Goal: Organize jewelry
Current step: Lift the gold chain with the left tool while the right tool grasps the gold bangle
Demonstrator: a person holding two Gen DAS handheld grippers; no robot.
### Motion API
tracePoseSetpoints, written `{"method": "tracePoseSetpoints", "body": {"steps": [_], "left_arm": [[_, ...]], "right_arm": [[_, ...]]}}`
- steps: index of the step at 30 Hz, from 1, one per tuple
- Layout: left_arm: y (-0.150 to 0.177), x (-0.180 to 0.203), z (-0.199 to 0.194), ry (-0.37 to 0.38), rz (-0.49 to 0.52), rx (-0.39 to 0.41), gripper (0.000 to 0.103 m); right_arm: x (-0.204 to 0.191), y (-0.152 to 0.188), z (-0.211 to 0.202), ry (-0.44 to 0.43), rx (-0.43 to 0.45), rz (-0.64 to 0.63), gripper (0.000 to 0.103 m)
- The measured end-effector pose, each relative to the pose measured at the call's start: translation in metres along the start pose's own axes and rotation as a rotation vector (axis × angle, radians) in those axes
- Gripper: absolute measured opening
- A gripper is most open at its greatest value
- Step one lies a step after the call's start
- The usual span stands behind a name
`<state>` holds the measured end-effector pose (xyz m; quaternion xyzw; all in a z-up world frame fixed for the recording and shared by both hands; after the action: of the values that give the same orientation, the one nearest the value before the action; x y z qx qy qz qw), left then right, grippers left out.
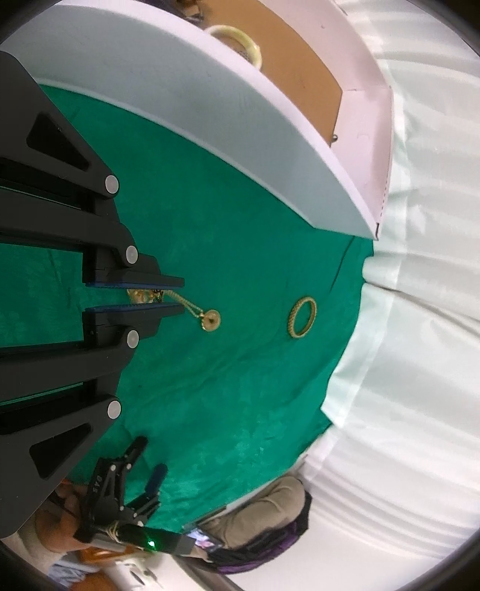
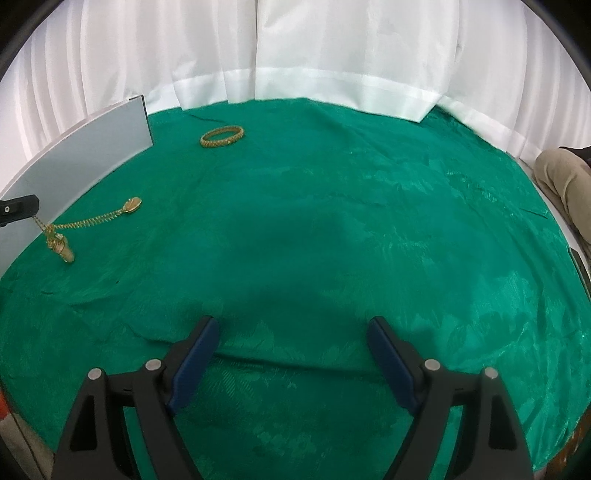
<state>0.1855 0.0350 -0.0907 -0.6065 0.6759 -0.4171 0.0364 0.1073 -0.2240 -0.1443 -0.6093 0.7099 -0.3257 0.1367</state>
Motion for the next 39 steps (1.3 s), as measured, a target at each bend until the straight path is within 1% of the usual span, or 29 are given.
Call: {"method": "tracePoseSetpoints", "body": {"steps": [2, 4, 5, 7, 10, 11, 13, 15, 17, 19, 20, 21, 23, 25, 26, 27, 28, 29, 30, 31, 32, 36, 38, 39], "left_arm": [[0.000, -0.001, -0.004, 0.000, -0.005, 0.005, 0.004], [0.001, -0.003, -0.007, -0.001, -0.009, 0.007, 0.004], [0.001, -0.005, -0.010, -0.007, -0.012, 0.010, 0.004], [0.001, -0.007, -0.012, -0.010, -0.018, 0.011, 0.004], [0.003, -0.013, -0.016, -0.011, -0.036, 0.022, 0.004], [0.003, -0.016, -0.018, -0.011, -0.042, 0.026, 0.004], [0.004, -0.020, -0.021, -0.014, -0.060, 0.032, 0.004], [0.004, -0.025, -0.023, -0.006, -0.082, 0.034, 0.004], [0.005, -0.027, -0.023, -0.006, -0.094, 0.027, 0.004], [0.006, -0.026, -0.021, -0.006, -0.091, 0.015, 0.004], [0.007, -0.025, -0.019, -0.005, -0.092, 0.007, 0.004], [0.007, -0.024, -0.018, -0.002, -0.095, 0.003, 0.004], [0.006, -0.023, -0.016, 0.010, -0.108, 0.001, 0.004], [0.004, -0.023, -0.017, 0.023, -0.130, -0.001, 0.004], [0.002, -0.023, -0.017, 0.037, -0.144, -0.001, 0.004], [0.000, -0.023, -0.018, 0.051, -0.158, 0.000, 0.004], [-0.003, -0.022, -0.019, 0.059, -0.168, 0.000, 0.004], [-0.006, -0.022, -0.020, 0.068, -0.175, 0.001, 0.004], [-0.010, -0.020, -0.023, 0.079, -0.182, 0.007, 0.004], [-0.012, -0.019, -0.026, 0.086, -0.185, 0.012, 0.004], [-0.016, -0.017, -0.029, 0.093, -0.189, 0.019, 0.004], [-0.032, -0.005, -0.053, 0.124, -0.186, 0.064, 0.004], [-0.039, 0.002, -0.066, 0.136, -0.181, 0.088, 0.004], [-0.045, 0.007, -0.073, 0.143, -0.178, 0.102, 0.004]], "right_arm": [[0.001, -0.003, -0.005, -0.036, -0.025, 0.002, 0.085], [0.003, -0.010, -0.013, -0.084, -0.030, 0.003, 0.085], [0.006, -0.020, -0.019, -0.107, -0.017, 0.001, 0.085], [0.012, -0.042, -0.028, -0.126, 0.016, 0.000, 0.085], [0.017, -0.085, -0.032, -0.118, 0.068, -0.020, 0.085], [0.011, -0.102, -0.028, -0.119, 0.081, -0.052, 0.085], [-0.007, -0.124, -0.018, -0.142, 0.083, -0.130, 0.085], [-0.032, -0.146, -0.004, -0.209, 0.075, -0.195, 0.085], [-0.058, -0.168, 0.014, -0.283, 0.054, -0.233, 0.084], [-0.080, -0.188, 0.034, -0.291, 0.053, -0.277, 0.084], [-0.095, -0.200, 0.048, -0.290, 0.039, -0.314, 0.080], [-0.105, -0.209, 0.059, -0.286, 0.035, -0.334, 0.066], [-0.128, -0.225, 0.083, -0.282, 0.004, -0.369, 0.056], [-0.146, -0.233, 0.107, -0.270, -0.044, -0.382, 0.056], [-0.151, -0.236, 0.120, -0.249, -0.067, -0.379, 0.056], [-0.155, -0.233, 0.126, -0.245, -0.083, -0.376, 0.055], [-0.161, -0.233, 0.134, -0.249, -0.102, -0.380, 0.051], [-0.165, -0.231, 0.139, -0.239, -0.108, -0.391, 0.036], [-0.165, -0.232, 0.137, -0.222, -0.076, -0.399, 0.015], [-0.164, -0.232, 0.135, -0.221, -0.078, -0.403, 0.008], [-0.160, -0.233, 0.130, -0.234, -0.077, -0.381, 0.004], [-0.134, -0.241, 0.095, -0.333, -0.039, -0.282, 0.005], [-0.121, -0.244, 0.074, -0.395, -0.028, -0.240, 0.000], [-0.116, -0.245, 0.064, -0.414, -0.018, -0.227, 0.000]]}}
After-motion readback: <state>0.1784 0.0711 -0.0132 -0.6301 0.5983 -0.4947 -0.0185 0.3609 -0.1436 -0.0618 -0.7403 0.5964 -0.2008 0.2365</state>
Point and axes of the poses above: each gripper's, at about its wrist camera, not at the fingertips, and z roughly the way its jaws point, x to its right, y to its underside, the point moved 4 cm from there along z, roughly the way its jaws point, and after that the axes turned 13 degrees about y, right-handed, at the moved point
